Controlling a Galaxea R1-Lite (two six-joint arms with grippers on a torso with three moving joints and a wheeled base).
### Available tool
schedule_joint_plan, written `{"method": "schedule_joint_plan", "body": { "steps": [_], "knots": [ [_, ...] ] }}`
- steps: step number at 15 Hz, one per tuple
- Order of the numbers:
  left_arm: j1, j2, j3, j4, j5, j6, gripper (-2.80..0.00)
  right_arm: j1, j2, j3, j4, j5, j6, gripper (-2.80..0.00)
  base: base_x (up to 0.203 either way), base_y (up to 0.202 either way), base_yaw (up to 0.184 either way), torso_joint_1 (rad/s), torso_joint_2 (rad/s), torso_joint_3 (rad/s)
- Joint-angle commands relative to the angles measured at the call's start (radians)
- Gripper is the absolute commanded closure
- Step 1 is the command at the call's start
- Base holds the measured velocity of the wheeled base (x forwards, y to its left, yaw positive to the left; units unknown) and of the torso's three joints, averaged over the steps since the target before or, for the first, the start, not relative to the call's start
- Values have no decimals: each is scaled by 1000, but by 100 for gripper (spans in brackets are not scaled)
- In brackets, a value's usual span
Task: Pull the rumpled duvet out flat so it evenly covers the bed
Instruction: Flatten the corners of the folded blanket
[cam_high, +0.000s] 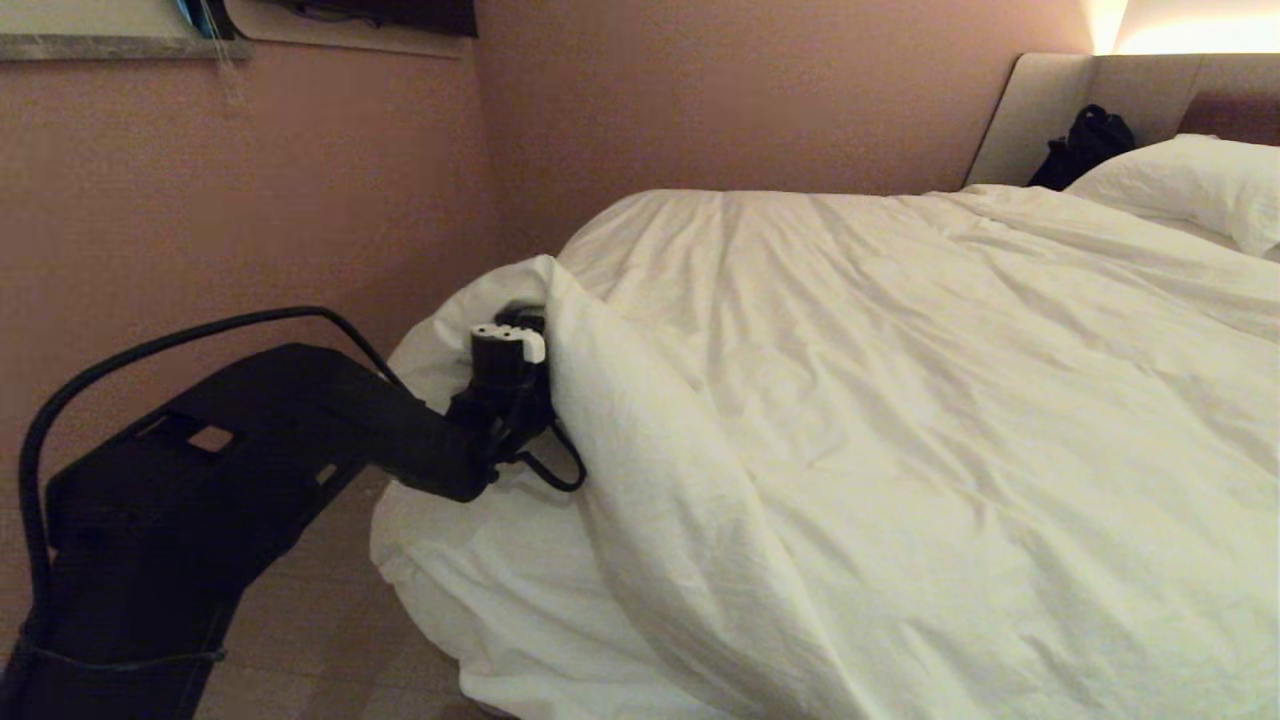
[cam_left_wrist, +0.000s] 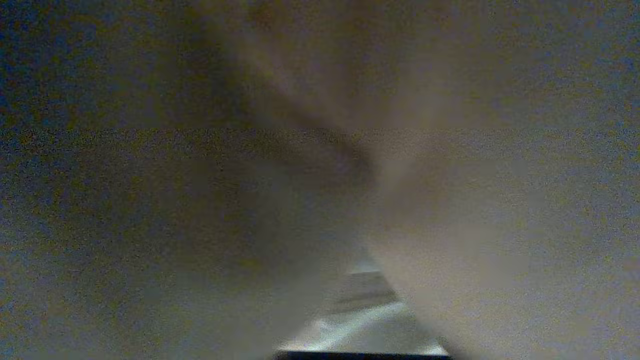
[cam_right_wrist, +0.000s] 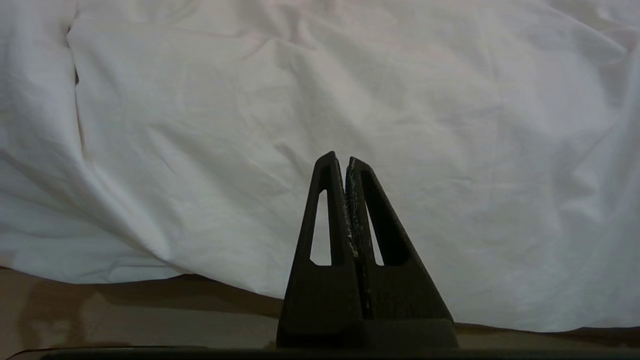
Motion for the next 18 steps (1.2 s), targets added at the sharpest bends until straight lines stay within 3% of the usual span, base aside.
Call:
{"method": "schedule_joint_plan", "body": {
  "steps": [1,8,13,14,18],
  "knots": [
    [0,70,-83,27,0,-1,-280,0,0,0,0,-2,0,0,0,0,0,0,0,0],
    [1,172,-260,129,-1,3,-280,0,0,0,0,-1,0,0,0,0,0,0,0,0],
    [4,187,-290,168,-1,2,-280,0,0,0,0,-2,0,0,0,0,0,0,0,0],
    [4,190,-290,171,-1,2,0,0,0,0,0,0,0,0,0,0,0,0,0,0],
    [6,184,-283,162,0,-3,0,0,0,0,0,-2,0,0,0,0,0,0,0,0]
  ]
}}
